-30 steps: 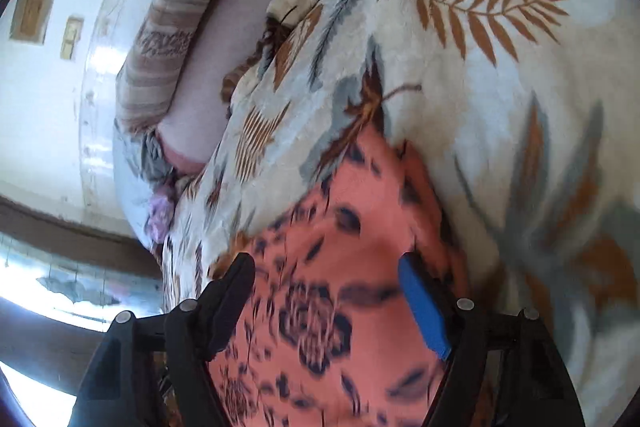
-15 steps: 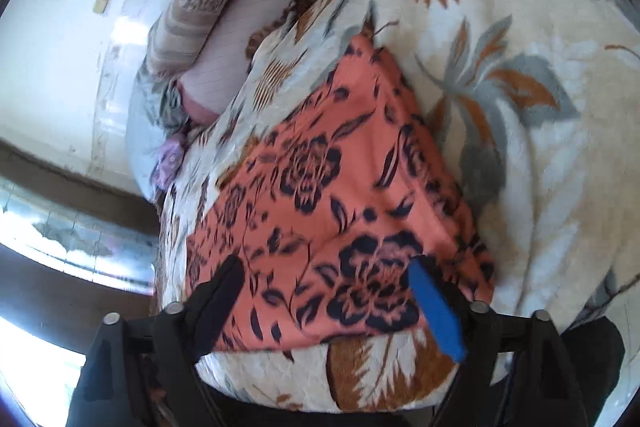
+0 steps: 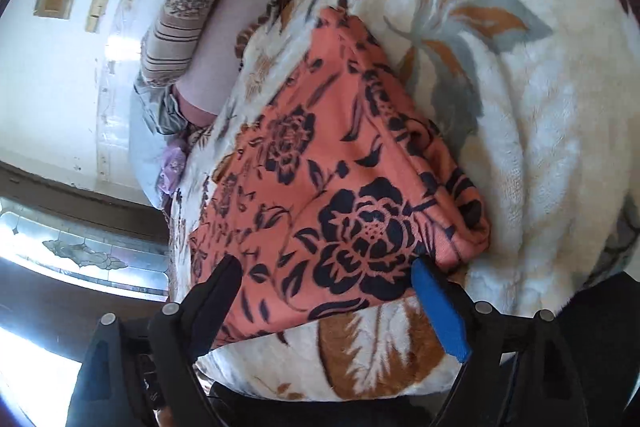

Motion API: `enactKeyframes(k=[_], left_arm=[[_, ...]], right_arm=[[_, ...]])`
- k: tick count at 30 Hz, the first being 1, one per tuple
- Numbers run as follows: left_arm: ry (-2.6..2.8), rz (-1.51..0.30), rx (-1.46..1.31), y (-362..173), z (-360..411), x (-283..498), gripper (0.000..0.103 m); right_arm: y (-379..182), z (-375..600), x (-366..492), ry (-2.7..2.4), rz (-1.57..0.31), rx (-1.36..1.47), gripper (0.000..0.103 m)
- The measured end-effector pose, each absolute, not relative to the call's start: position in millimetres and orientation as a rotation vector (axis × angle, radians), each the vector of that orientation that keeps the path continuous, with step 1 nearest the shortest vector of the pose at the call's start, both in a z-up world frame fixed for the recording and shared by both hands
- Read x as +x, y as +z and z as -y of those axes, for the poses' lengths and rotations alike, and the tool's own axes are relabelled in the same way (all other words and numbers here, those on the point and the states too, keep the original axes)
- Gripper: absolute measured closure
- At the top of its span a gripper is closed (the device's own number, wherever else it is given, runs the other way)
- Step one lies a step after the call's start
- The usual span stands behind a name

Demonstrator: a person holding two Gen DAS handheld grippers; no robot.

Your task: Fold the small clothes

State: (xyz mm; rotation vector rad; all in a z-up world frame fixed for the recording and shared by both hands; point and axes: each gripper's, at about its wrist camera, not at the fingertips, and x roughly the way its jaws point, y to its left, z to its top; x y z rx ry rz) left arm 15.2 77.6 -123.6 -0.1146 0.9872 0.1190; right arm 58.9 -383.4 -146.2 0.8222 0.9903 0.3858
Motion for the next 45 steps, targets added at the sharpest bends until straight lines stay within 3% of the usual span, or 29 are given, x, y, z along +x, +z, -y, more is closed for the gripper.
enactKeyframes(k=[4,9,21,23,24,25,30,33,36,38,39,40,42,45], left_arm=[[0.14,-0.944,-0.146,-108.5,-72.8,9.5,0.027],[0.154,-0.939,-0.212,-102.2,-70.5,1.3,0.027],[0.056,-0.936,-0.152,-93.9,-29.7,33.3,0.027],[0.031,-0.929,-0.145,-90.5,-20.8,36.6,0.027],[0.021,-0.905,-0.14,-85.9,-16.3,36.0,0.027],[0.007,-0.882,-0.128,-81.6,-10.6,35.8,0.027],[-0.048,-0.919,-0.08,-91.8,12.3,44.8,0.027],[-0.069,-0.98,-0.067,-105.0,22.8,48.5,0.027],[-0.118,-0.878,-0.044,-88.4,36.9,39.8,0.027],[-0.138,-0.863,-0.01,-85.1,47.3,40.8,0.027],[-0.143,-0.879,-0.003,-87.1,50.2,42.9,0.027],[-0.142,-0.899,0.003,-89.6,52.1,44.9,0.027],[-0.135,-0.899,-0.003,-88.7,52.7,44.1,0.027],[-0.143,-0.857,-0.028,-80.5,51.3,42.3,0.027]], right_arm=[[-136.0,383.7,38.9,0.399,-0.945,0.829,0.014],[-169.1,381.8,4.9,0.43,-1.001,0.958,0.014],[-194.1,415.9,55.4,0.356,-0.965,1.115,0.014],[-177.6,414.9,55.8,0.35,-0.938,1.044,0.037],[-166.0,409.7,58.9,0.33,-0.928,0.961,0.065],[-161.7,409.5,59.5,0.311,-0.926,0.933,0.07],[-183.3,408.9,68.7,0.28,-1.022,0.941,0.063],[-167.9,406.1,62.2,0.34,-0.939,0.962,0.014],[-155.2,397.7,65.6,0.345,-0.912,0.876,0.016],[-167.6,391.3,77.2,0.328,-0.964,0.816,0.035],[-173.1,388.8,81.1,0.295,-0.989,0.792,0.068],[-173.9,389.9,80.9,0.281,-0.996,0.788,0.078],[-162.9,393.2,77.1,0.298,-0.969,0.799,0.083],[-139.5,391.9,71.1,0.309,-0.895,0.773,0.082]])
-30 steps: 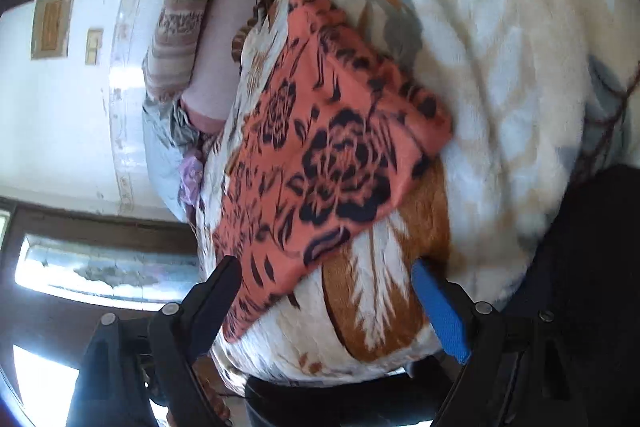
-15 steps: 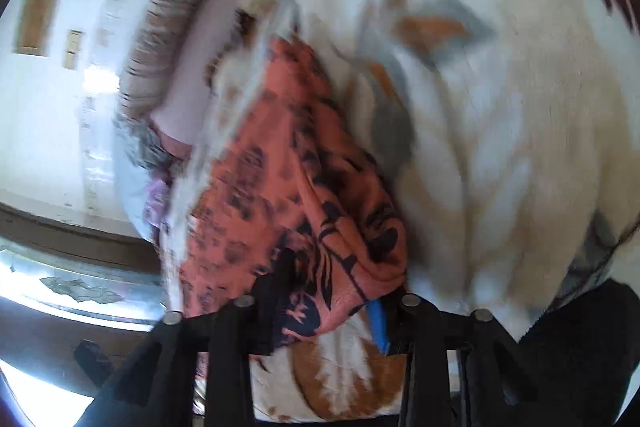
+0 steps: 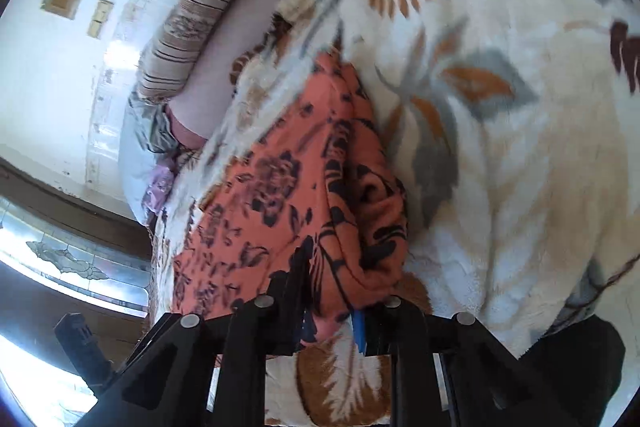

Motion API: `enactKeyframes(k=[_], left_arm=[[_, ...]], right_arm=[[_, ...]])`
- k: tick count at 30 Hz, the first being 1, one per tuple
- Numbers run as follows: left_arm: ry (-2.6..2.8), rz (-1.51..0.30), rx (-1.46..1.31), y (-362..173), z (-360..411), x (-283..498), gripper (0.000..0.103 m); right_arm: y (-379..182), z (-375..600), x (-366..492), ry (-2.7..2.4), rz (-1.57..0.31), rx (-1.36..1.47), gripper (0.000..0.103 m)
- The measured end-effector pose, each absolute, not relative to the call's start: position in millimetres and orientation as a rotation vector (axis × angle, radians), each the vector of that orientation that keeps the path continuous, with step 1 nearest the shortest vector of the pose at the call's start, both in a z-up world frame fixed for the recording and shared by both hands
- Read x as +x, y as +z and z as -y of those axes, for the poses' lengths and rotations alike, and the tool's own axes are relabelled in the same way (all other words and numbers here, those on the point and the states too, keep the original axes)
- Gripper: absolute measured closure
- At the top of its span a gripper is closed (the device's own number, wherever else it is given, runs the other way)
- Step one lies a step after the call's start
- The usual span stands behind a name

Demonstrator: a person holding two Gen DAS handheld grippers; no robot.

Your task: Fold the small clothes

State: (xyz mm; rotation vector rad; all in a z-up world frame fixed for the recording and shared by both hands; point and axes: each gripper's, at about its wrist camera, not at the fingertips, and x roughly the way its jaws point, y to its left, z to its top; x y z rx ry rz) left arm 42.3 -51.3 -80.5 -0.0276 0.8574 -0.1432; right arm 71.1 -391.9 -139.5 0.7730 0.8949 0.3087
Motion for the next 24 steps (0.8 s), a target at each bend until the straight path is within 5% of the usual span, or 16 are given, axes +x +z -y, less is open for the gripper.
enactKeyframes(k=[2,3,4,8,9,10,11,13,15,17,18,19,20,21,24], left_arm=[[-0.14,-0.86,-0.037,-83.2,51.3,47.5,0.027],[-0.137,-0.875,-0.043,-88.9,51.8,52.0,0.025],[-0.135,-0.915,-0.034,-102.5,53.2,58.0,0.023],[-0.123,-0.968,0.103,-133.4,65.8,63.1,0.021],[-0.121,-0.979,0.097,-131.2,66.1,64.3,0.022],[-0.124,-0.991,0.078,-127.6,64.2,66.7,0.022],[-0.129,-0.994,0.063,-124.2,62.7,67.6,0.026],[-0.136,-0.962,0.042,-109.0,60.4,64.8,0.038],[-0.14,-0.877,0.019,-90.7,57.8,57.6,0.038],[-0.139,-0.799,0.01,-79.8,55.9,52.9,0.029],[-0.123,-0.805,0.015,-83.6,55.4,55.1,0.023],[-0.113,-0.86,0.032,-96.0,56.4,61.7,0.023],[-0.128,-0.939,0.049,-111.8,58.0,68.6,0.025],[-0.153,-1.017,0.052,-130.4,59.0,74.7,0.033],[-0.151,-0.952,0.055,-130.3,58.6,67.3,0.032]], right_arm=[[-148.3,393.7,74.2,0.301,-0.911,0.798,0.068],[-162.8,395.3,77.6,0.288,-0.962,0.817,0.027],[-171.3,395.3,78.5,0.322,-0.956,0.862,0.02],[-158.0,391.5,77.6,0.34,-0.936,0.84,0.022],[-154.4,390.1,78.2,0.348,-0.933,0.829,0.031],[-150.6,387.9,80.6,0.339,-0.942,0.799,0.062],[-147.3,386.5,82.0,0.324,-0.95,0.77,0.078],[-138.3,385.1,84.0,0.312,-0.945,0.745,0.085],[-126.5,382.6,82.0,0.314,-0.919,0.733,0.085],[-123.9,385.2,77.6,0.302,-0.897,0.731,0.082],[-129.4,386.6,78.3,0.289,-0.911,0.737,0.073],[-140.7,386.9,81.4,0.281,-0.953,0.76,0.041],[-152.5,387.5,83.3,0.279,-0.995,0.799,0.021],[-161.7,388.3,82.6,0.311,-0.983,0.87,0.015],[-157.5,385.8,82.3,0.314,-0.968,0.859,0.015]])
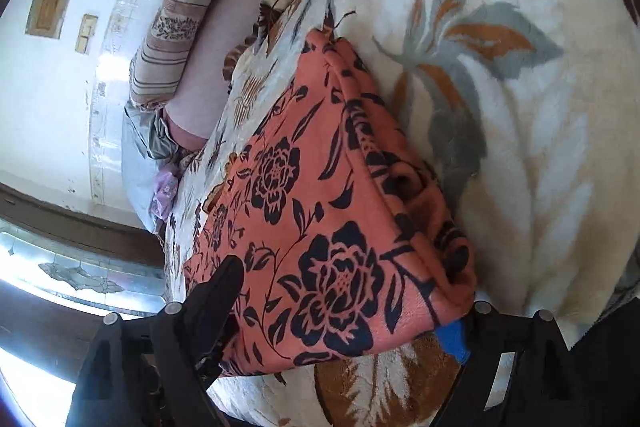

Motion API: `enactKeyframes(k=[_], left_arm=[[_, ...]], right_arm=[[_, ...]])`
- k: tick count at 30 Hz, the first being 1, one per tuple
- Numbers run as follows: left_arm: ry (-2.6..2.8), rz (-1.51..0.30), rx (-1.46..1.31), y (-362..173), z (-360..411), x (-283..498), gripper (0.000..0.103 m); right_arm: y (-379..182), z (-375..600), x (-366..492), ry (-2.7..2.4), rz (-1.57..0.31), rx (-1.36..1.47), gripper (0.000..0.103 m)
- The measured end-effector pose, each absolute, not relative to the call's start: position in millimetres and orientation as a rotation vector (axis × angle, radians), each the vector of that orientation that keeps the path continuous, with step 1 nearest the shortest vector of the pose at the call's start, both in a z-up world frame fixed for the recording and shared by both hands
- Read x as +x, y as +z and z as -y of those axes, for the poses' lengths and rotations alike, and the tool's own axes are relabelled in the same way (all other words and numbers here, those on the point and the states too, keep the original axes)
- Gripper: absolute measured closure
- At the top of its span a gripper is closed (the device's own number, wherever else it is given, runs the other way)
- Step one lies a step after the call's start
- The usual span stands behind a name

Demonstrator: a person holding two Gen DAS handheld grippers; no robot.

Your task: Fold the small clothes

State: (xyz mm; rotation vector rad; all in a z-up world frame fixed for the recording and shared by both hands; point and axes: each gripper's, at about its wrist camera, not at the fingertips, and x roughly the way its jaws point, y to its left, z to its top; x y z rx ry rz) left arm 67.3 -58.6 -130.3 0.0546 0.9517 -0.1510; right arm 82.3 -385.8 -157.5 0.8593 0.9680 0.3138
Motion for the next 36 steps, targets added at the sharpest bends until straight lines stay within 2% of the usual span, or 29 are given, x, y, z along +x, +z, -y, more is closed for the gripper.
enactKeyframes(k=[1,2,3,4,7,9,10,11,12,13,15,17,18,19,20,21,23,24,26,28,31,34,35,36], left_arm=[[-0.152,-0.96,0.049,-126.8,58.8,68.1,0.033],[-0.156,-0.967,0.042,-122.3,58.6,69.2,0.035],[-0.165,-0.958,0.028,-115.5,56.8,69.3,0.037],[-0.163,-0.925,0.017,-106.8,54.7,64.9,0.037],[-0.14,-0.807,-0.022,-85.6,46.0,55.2,0.033],[-0.125,-0.844,-0.039,-98.6,44.1,59.8,0.03],[-0.118,-0.917,-0.017,-114.1,45.4,67.1,0.03],[-0.114,-1.013,0.018,-135.4,48.0,74.9,0.029],[-0.116,-0.971,0.025,-138.2,47.9,72.3,0.027],[-0.119,-0.949,0.041,-132.8,49.7,68.9,0.027],[-0.134,-0.972,0.017,-123.6,50.3,68.2,0.028],[-0.134,-0.919,-0.003,-108.7,48.0,63.1,0.028],[-0.129,-0.887,0.0,-102.3,48.4,60.0,0.028],[-0.126,-0.849,-0.005,-94.7,47.7,57.7,0.028],[-0.127,-0.827,-0.014,-92.6,47.2,55.6,0.028],[-0.125,-0.825,-0.016,-94.7,46.0,58.3,0.028],[-0.108,-0.94,0.026,-119.7,49.0,72.1,0.028],[-0.107,-1.01,0.047,-135.2,51.0,79.9,0.027],[-0.106,-0.949,0.046,-127.1,50.4,75.7,0.027],[-0.129,-0.923,0.014,-110.3,51.0,71.8,0.027],[-0.109,-0.816,0.047,-95.9,51.4,63.1,0.026],[-0.103,-0.978,0.093,-130.6,54.8,80.4,0.025],[-0.106,-0.967,0.081,-135.9,52.8,80.5,0.023],[-0.107,-0.938,0.074,-132.2,51.3,79.3,0.023]], right_arm=[[-154.2,384.4,83.7,0.324,-0.967,0.85,0.022],[-149.0,382.0,85.3,0.335,-0.961,0.824,0.034],[-141.5,378.3,87.3,0.327,-0.96,0.768,0.074],[-133.7,376.2,88.3,0.304,-0.953,0.719,0.081],[-125.3,377.0,91.0,0.303,-0.926,0.734,0.08],[-135.2,378.8,92.8,0.269,-0.943,0.743,0.075],[-146.9,379.7,94.9,0.259,-0.984,0.764,0.055],[-159.6,381.8,95.9,0.262,-1.021,0.801,0.04],[-164.6,383.8,93.7,0.299,-0.985,0.856,0.032],[-163.5,384.7,91.1,0.306,-0.962,0.872,0.03],[-158.2,382.9,91.1,0.303,-0.972,0.858,0.03],[-154.3,381.8,93.0,0.309,-0.977,0.84,0.029],[-149.8,379.0,94.5,0.318,-0.968,0.817,0.032],[-144.4,375.1,95.6,0.32,-0.959,0.784,0.047],[-140.7,370.5,97.2,0.313,-0.964,0.746,0.055],[-139.0,366.3,99.5,0.306,-0.975,0.722,0.057],[-146.5,365.9,102.4,0.291,-1.006,0.725,0.057],[-153.5,367.1,103.4,0.287,-1.028,0.751,0.056],[-159.4,371.3,102.6,0.313,-1.022,0.816,0.045],[-151.1,371.6,100.6,0.332,-1.001,0.825,0.022],[-140.3,367.7,103.5,0.337,-0.978,0.786,0.02],[-149.6,366.3,107.6,0.32,-1.01,0.788,0.02],[-153.0,366.1,107.5,0.323,-1.015,0.791,0.021],[-153.6,365.9,107.2,0.322,-1.015,0.777,0.026]])
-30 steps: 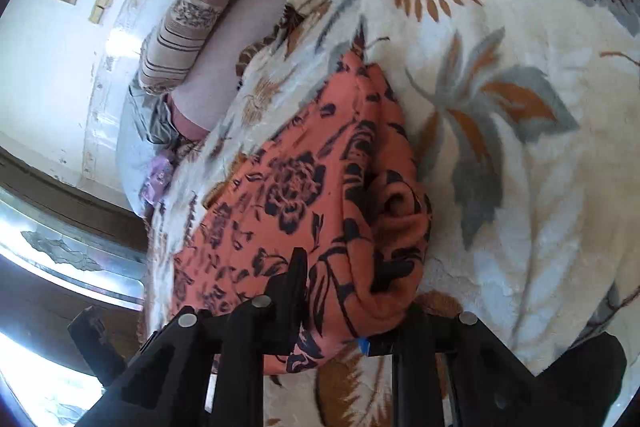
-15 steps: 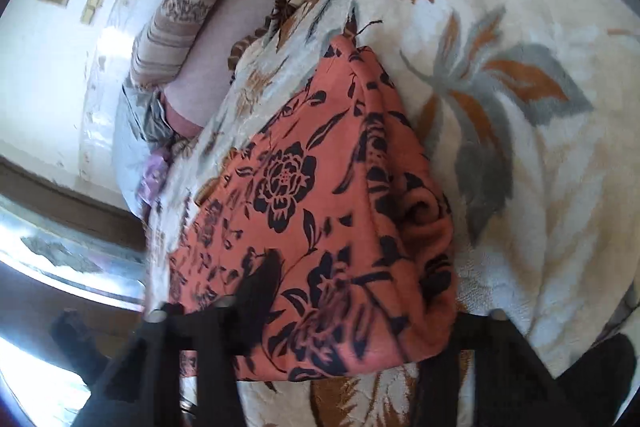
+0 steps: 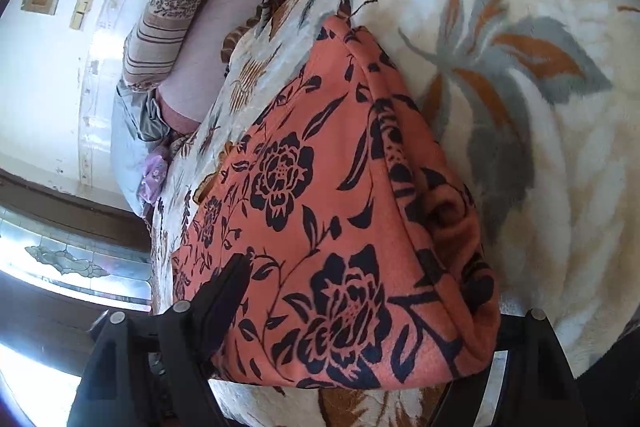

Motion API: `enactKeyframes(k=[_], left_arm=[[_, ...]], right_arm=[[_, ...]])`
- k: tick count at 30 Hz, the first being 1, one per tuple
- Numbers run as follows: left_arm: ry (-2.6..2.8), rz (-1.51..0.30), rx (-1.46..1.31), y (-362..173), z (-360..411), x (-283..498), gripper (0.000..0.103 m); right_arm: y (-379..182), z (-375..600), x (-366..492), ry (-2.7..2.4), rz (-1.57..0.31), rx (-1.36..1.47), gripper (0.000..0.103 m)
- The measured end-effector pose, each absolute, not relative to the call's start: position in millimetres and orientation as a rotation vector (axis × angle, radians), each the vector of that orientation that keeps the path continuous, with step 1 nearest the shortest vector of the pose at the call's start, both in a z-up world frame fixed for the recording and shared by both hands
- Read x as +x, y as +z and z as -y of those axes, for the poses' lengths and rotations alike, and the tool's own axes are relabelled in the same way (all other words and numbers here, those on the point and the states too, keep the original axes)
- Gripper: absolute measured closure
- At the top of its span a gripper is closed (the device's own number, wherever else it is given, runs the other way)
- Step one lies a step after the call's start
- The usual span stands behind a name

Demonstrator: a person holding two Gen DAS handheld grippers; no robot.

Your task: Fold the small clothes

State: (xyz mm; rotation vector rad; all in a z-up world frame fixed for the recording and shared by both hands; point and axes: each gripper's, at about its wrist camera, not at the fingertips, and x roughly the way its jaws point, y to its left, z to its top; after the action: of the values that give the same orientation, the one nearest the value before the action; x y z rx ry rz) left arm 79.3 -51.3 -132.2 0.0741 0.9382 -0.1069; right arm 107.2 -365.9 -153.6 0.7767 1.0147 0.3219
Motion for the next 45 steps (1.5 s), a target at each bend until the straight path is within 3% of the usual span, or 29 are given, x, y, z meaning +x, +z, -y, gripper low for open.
enactKeyframes(k=[3,6,8,10,14,15,18,20,25,28,32,37,41,45], left_arm=[[-0.123,-0.931,0.071,-115.4,54.6,77.1,0.024],[-0.108,-0.822,0.067,-95.4,50.1,74.6,0.023],[-0.103,-0.865,0.066,-107.1,51.9,81.9,0.022],[-0.105,-0.989,0.082,-135.3,50.7,93.8,0.022],[-0.12,-0.947,0.082,-118.8,51.2,92.0,0.021],[-0.122,-0.908,0.07,-110.6,49.4,90.4,0.021],[-0.076,-0.888,0.052,-116.1,42.9,89.1,0.021],[-0.081,-0.959,0.045,-139.6,40.1,98.3,0.018],[-0.089,-0.956,-0.023,-123.3,32.5,103.5,0.019],[-0.078,-0.884,-0.092,-112.6,22.2,90.9,0.019],[-0.131,-0.935,-0.116,-137.9,10.7,95.8,0.019],[-0.142,-0.824,-0.532,-107.1,-72.6,73.9,0.019],[-0.025,-0.787,-0.679,-109.3,-144.4,47.8,0.019],[0.067,-0.787,-0.713,-119.8,-185.5,22.4,0.021]], right_arm=[[-154.6,368.0,105.5,0.265,-1.043,0.708,0.064],[-160.0,374.7,106.4,0.268,-1.053,0.748,0.066],[-160.1,375.6,105.9,0.267,-1.048,0.752,0.06],[-158.9,372.4,107.0,0.299,-1.038,0.765,0.035],[-151.6,363.4,112.0,0.29,-1.053,0.717,0.033],[-151.0,361.4,112.6,0.289,-1.056,0.706,0.036],[-153.0,360.1,116.2,0.236,-1.079,0.666,0.065],[-154.2,361.4,117.9,0.236,-1.084,0.679,0.067],[-134.8,350.7,117.3,0.205,-1.061,0.585,0.082],[-98.8,333.1,115.2,0.216,-0.99,0.515,0.084],[-40.1,284.2,110.9,0.306,-0.884,0.417,0.085],[5.1,184.0,96.2,0.482,-0.803,0.232,0.085],[-29.1,105.8,89.5,0.604,-0.862,0.085,0.085],[-137.5,72.8,110.2,0.579,-1.119,0.057,0.088]])
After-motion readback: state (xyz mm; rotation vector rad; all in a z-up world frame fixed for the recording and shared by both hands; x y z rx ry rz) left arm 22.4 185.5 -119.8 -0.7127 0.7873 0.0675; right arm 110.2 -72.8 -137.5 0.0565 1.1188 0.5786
